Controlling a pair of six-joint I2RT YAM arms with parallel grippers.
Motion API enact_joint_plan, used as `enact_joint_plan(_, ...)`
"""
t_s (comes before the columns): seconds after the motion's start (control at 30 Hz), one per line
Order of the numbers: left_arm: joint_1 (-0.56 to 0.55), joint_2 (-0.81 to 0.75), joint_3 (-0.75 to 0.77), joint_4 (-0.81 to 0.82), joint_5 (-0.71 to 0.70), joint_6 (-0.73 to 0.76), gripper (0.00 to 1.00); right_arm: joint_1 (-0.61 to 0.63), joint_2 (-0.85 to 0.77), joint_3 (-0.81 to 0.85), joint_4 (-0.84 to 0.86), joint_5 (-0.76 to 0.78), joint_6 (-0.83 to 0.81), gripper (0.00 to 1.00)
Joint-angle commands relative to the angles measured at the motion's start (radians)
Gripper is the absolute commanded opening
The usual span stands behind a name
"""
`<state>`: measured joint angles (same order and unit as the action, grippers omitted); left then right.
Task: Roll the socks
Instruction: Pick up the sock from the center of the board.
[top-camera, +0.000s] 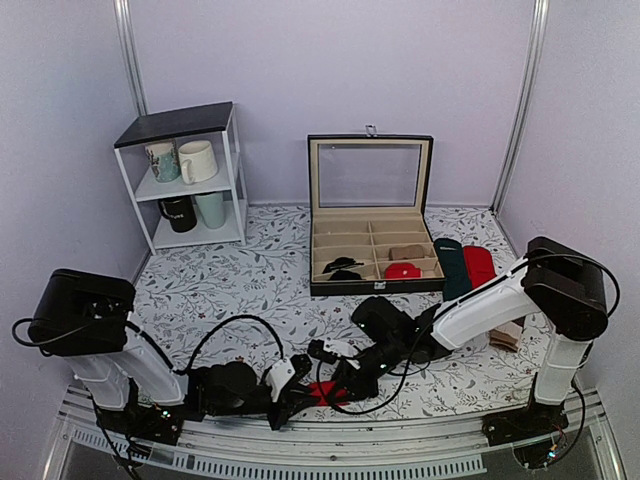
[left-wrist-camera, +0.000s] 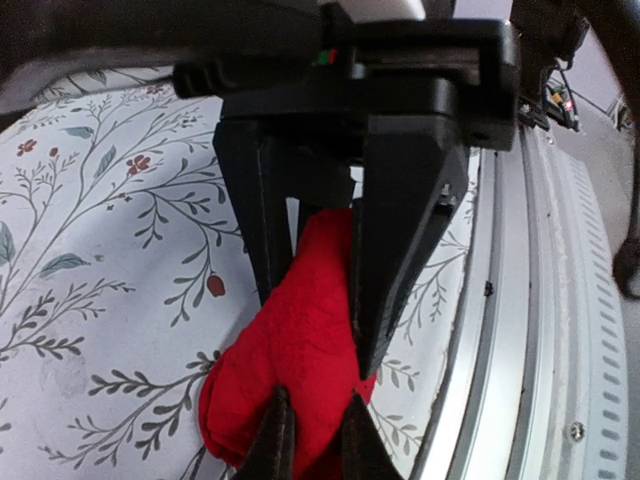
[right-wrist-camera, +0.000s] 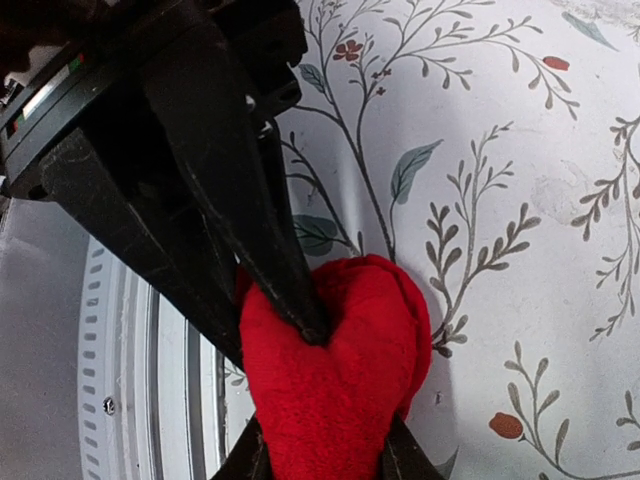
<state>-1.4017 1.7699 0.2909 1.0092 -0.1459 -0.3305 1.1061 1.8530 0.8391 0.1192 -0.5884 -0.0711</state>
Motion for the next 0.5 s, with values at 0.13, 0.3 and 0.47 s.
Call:
enact_joint_plan(0.13, 0.006, -0.288, -0.017, -0.481, -0.104, 0.049, 0.48, 0.013, 0.057, -0.015, -0.026, 0.057, 0.051, 0.01)
enact_joint_plan(0.3, 0.036, -0.606, -0.021, -0.673, -0.218, 0.056, 0.99, -0.056, -0.094, -0.013, -0.029, 0.038, 0.063, 0.01)
enact_joint_plan(0.47, 0.096, -0.820, -0.038, -0.792, -0.210, 0.053, 1.00, -0.196, -0.238, 0.034, -0.082, 0.019, 0.040, 0.01)
